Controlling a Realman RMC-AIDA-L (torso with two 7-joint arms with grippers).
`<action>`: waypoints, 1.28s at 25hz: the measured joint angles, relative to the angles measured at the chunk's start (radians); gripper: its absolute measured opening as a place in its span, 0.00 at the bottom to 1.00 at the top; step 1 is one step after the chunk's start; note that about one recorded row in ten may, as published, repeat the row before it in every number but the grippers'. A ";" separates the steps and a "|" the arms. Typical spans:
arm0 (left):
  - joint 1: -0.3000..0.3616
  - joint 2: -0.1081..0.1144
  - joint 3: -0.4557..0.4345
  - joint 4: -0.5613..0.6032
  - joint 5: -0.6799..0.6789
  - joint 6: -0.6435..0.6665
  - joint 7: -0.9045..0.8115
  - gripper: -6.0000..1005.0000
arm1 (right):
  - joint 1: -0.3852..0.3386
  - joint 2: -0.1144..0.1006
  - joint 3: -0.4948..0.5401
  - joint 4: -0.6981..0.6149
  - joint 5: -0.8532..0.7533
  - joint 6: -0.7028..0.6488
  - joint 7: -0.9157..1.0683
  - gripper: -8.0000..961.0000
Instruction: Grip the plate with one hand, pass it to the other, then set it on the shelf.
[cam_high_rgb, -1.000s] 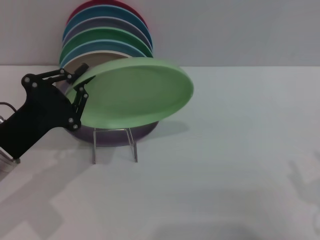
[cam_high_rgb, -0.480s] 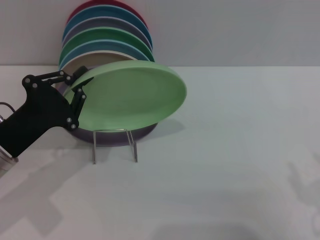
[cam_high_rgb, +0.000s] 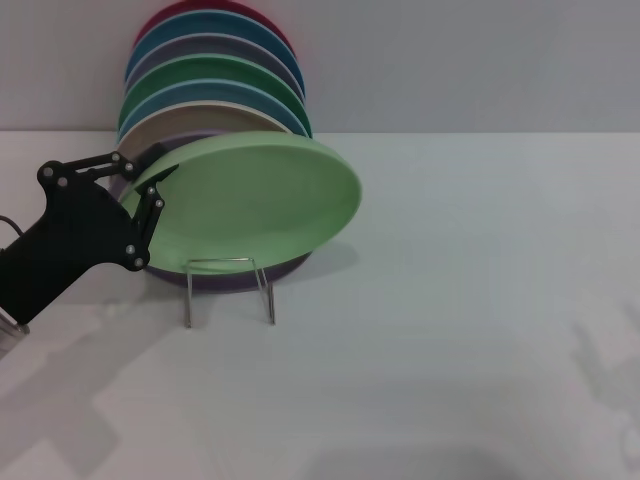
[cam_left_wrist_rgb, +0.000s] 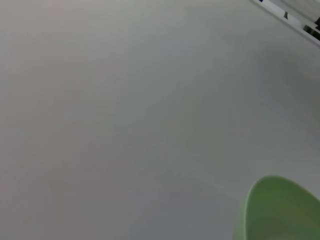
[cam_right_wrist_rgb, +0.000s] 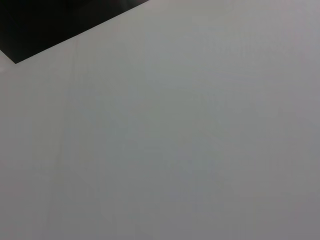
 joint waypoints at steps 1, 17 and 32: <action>0.000 -0.001 0.001 0.002 0.000 0.000 0.000 0.11 | 0.000 0.000 -0.001 0.001 0.000 0.000 0.000 0.73; 0.036 -0.057 -0.067 -0.002 -0.006 -0.061 0.100 0.17 | 0.014 -0.006 -0.009 0.003 0.000 -0.033 0.003 0.73; 0.263 -0.094 -0.294 -0.216 -0.006 0.127 0.123 0.61 | 0.011 0.002 0.003 -0.001 0.064 -0.003 -0.019 0.73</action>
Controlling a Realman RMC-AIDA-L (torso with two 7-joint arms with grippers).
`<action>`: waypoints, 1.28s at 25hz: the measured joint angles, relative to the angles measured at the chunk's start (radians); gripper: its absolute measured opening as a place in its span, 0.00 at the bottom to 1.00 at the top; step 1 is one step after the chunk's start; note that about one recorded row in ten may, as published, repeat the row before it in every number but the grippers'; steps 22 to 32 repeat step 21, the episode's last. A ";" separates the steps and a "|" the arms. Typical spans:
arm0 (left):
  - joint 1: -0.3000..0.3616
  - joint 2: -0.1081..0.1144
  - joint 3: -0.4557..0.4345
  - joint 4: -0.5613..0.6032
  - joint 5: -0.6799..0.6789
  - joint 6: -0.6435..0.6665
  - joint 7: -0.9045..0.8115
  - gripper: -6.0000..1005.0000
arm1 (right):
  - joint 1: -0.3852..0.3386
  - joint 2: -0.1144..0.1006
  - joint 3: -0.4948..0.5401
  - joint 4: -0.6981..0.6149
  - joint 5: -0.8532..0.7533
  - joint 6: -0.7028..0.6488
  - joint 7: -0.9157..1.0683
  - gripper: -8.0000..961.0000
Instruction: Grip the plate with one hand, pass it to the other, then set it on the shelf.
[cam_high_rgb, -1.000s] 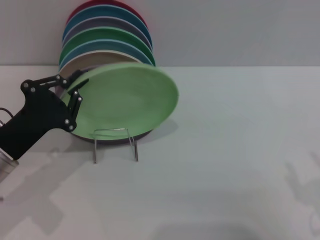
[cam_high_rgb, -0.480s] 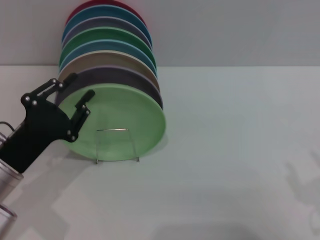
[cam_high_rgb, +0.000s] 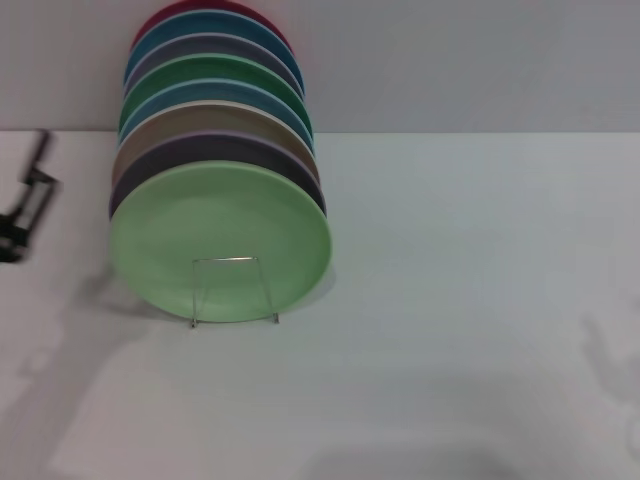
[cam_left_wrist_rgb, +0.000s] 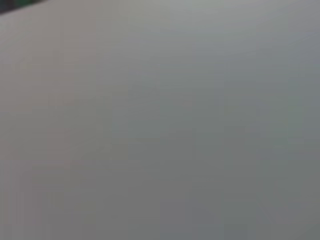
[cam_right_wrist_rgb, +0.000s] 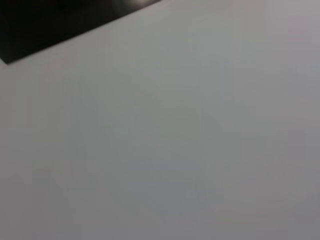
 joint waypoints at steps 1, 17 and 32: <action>0.011 -0.001 -0.045 -0.003 0.000 0.000 -0.062 0.65 | 0.000 0.000 0.000 0.000 0.000 0.000 0.000 0.74; 0.004 -0.023 -0.471 0.116 -0.006 -0.331 -0.473 0.80 | 0.023 0.002 0.004 0.095 0.355 0.242 -0.196 0.76; 0.010 -0.023 -0.477 0.130 -0.010 -0.333 -0.528 0.80 | 0.042 0.001 -0.007 0.081 0.419 0.256 -0.196 0.76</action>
